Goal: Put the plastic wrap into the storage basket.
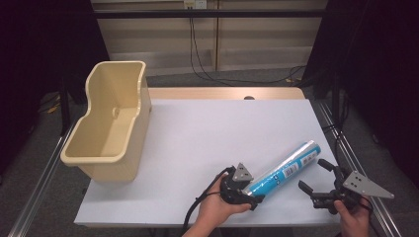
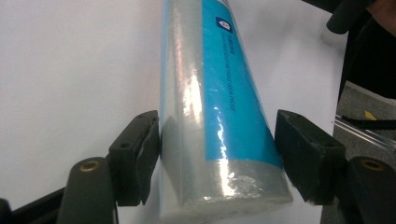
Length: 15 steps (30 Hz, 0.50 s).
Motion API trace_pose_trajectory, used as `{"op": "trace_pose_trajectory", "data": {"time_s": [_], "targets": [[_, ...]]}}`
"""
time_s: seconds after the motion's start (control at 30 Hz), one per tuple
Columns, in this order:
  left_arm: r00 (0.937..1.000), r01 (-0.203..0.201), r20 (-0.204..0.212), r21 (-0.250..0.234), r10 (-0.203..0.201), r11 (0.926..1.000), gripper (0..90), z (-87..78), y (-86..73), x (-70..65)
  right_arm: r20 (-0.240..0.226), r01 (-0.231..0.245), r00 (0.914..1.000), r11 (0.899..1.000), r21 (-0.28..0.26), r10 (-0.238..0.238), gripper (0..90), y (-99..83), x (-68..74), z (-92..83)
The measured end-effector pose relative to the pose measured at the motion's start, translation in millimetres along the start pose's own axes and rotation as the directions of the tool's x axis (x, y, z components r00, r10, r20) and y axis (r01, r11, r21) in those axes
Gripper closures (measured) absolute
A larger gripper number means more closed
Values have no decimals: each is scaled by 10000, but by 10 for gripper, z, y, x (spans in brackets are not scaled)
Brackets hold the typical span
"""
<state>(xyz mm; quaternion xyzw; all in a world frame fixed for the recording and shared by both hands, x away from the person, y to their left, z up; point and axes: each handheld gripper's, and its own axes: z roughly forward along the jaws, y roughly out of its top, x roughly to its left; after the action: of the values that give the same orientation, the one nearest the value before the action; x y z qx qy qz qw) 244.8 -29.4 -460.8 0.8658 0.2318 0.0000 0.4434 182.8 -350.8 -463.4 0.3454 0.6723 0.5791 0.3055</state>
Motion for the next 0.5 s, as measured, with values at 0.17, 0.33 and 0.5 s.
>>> {"op": "trace_pose_trajectory", "data": {"time_s": [0.17, 0.33, 0.5], "targets": [[9993, 152, -316, -773, -177, 9969, 663, -217, 23, 145, 25, -19, 10000, 10000, 35, 19, 0, -6, -5, -8], [9875, 1007, -1088, -1197, -1139, 9877, 683, -612, 4, 550, 17, -21, 10000, 10000, 47, 21, 0, -4, -14, 8], [9860, 952, -1305, -685, -1035, 9931, 267, -309, 180, 657, 43, -126, 9999, 9999, -72, 126, 0, 22, -27, 54]]}}
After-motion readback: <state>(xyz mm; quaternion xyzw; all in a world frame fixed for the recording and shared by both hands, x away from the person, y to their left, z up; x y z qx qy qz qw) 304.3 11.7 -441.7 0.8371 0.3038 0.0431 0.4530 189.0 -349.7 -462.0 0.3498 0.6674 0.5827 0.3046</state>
